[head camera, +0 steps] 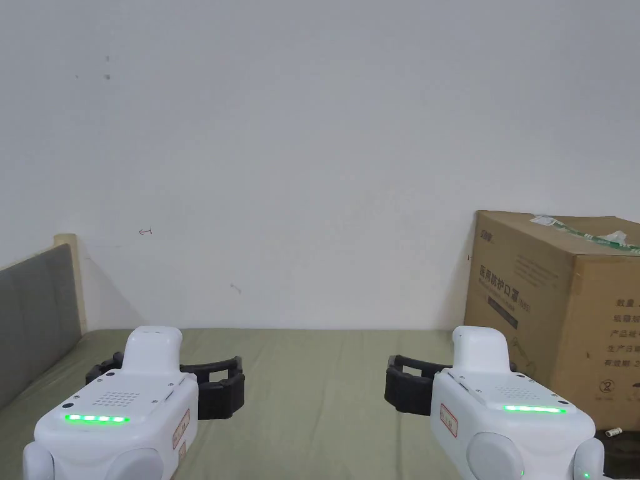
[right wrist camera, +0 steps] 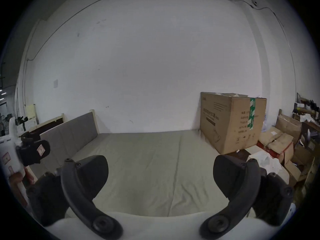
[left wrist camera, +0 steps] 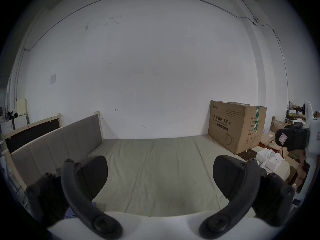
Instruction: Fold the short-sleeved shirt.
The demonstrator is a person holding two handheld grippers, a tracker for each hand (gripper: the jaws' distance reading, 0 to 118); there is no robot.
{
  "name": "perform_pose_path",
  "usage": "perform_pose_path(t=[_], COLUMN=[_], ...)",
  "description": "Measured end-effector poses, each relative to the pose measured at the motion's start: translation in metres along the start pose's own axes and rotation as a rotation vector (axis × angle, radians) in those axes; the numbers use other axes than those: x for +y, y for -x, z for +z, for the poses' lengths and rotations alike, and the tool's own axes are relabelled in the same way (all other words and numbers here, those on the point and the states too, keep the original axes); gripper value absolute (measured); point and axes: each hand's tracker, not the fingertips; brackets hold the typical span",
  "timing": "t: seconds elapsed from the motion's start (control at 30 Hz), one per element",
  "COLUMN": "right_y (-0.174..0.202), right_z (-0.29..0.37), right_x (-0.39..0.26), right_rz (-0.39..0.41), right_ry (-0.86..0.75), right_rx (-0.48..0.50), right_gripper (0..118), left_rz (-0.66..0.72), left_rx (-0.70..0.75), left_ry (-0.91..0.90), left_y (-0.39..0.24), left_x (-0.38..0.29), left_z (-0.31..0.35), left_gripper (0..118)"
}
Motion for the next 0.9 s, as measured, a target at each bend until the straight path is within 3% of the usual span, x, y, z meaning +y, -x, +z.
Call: perform_pose_path(t=[0.2, 0.9], right_y=[-0.003, -0.003], right_z=[-0.007, 0.007], right_x=[0.006, -0.001], right_rz=[-0.072, -0.071], right_ry=[0.038, 0.031], right_rx=[-0.049, -0.021], right_gripper=[118, 118], left_rz=[0.008, 0.039], left_rx=[-0.008, -0.028], left_ry=[0.008, 0.014], left_y=[0.002, 0.003], left_x=[-0.004, -0.005], left_z=[-0.001, 0.003], left_gripper=[118, 118])
